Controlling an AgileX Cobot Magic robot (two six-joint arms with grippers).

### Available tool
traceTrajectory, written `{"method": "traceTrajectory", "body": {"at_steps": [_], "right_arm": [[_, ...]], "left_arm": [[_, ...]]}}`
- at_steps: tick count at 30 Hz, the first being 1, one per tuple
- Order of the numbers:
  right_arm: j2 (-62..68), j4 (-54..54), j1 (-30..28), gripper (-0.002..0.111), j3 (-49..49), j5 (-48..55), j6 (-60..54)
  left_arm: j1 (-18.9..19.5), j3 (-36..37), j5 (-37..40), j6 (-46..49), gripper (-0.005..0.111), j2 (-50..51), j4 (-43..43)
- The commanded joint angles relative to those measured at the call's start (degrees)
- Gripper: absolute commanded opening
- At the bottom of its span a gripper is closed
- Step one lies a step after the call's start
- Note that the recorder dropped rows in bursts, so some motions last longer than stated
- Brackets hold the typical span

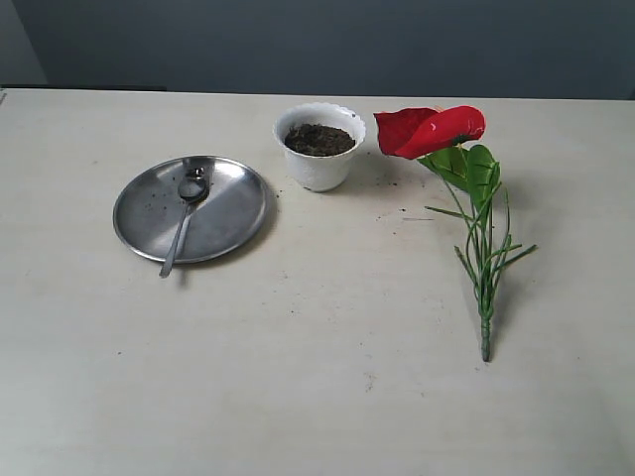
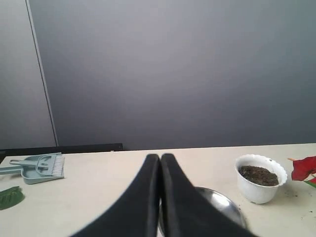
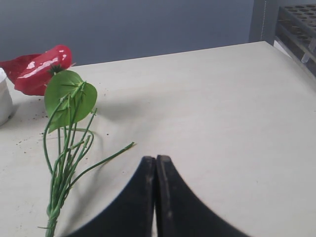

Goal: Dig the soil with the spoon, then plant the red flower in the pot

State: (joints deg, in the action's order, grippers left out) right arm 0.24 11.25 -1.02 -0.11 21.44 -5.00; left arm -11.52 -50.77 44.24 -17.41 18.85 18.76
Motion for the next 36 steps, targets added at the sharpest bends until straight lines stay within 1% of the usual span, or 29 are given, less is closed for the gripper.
{"method": "traceTrajectory", "body": {"at_steps": [1, 7, 11, 13, 14, 15, 17, 19, 22, 23, 25, 29, 33, 36], "right_arm": [[-0.24, -0.21, 0.02, 0.0, 0.11, -0.63, -0.06], [-0.24, -0.21, 0.02, 0.0, 0.11, -0.63, -0.06], [-0.24, -0.21, 0.02, 0.0, 0.11, -0.63, -0.06], [-0.24, -0.21, 0.02, 0.0, 0.11, -0.63, -0.06], [-0.24, -0.21, 0.02, 0.0, 0.11, -0.63, -0.06], [-0.24, -0.21, 0.02, 0.0, 0.11, -0.63, -0.06], [-0.24, -0.21, 0.02, 0.0, 0.11, -0.63, -0.06], [-0.24, -0.21, 0.02, 0.0, 0.11, -0.63, -0.06], [-0.24, -0.21, 0.02, 0.0, 0.11, -0.49, -0.06], [-0.24, -0.21, 0.02, 0.0, 0.11, -0.49, -0.06], [-0.24, -0.21, 0.02, 0.0, 0.11, -0.49, -0.06], [-0.24, -0.21, 0.02, 0.0, 0.11, -0.49, -0.06], [-0.24, -0.21, 0.02, 0.0, 0.11, -0.49, -0.06], [-0.24, -0.21, 0.02, 0.0, 0.11, -0.49, -0.06]], "left_arm": [[-0.05, -0.04, 1.15, 0.02, 0.0, -0.41, 0.08], [-0.05, 0.34, 1.01, 0.02, 0.0, -0.41, 2.51], [-0.05, 2.53, 0.1, 0.02, 0.0, -0.41, 4.07], [-0.05, 4.02, -1.41, 0.02, 0.0, -0.41, 4.2], [0.43, 5.32, -3.79, 0.02, 0.0, -0.41, 4.2], [1.09, 5.92, -5.07, 0.02, 0.0, -0.41, 3.74], [6.5, 9.62, -11.74, 0.02, 0.0, -0.55, 0.41], [10.68, 12.6, -14.78, 0.02, 0.0, -1.72, -2.77], [14.82, 18.02, -18.36, 0.02, 0.0, -4.8, -3.54], [16.13, 20.78, -20.72, 0.02, 0.0, -6.19, -3.54], [17.58, 25.39, -23.86, 0.02, 0.0, -8.13, -3.67], [19.06, 31.39, -28.36, 0.02, 0.0, -9.85, -4.4], [19.4, 37.89, -33.24, 0.02, 0.0, -11.2, -5.01], [19.4, 41.16, -33.98, 0.02, 0.0, -12.62, -5.16]]}}
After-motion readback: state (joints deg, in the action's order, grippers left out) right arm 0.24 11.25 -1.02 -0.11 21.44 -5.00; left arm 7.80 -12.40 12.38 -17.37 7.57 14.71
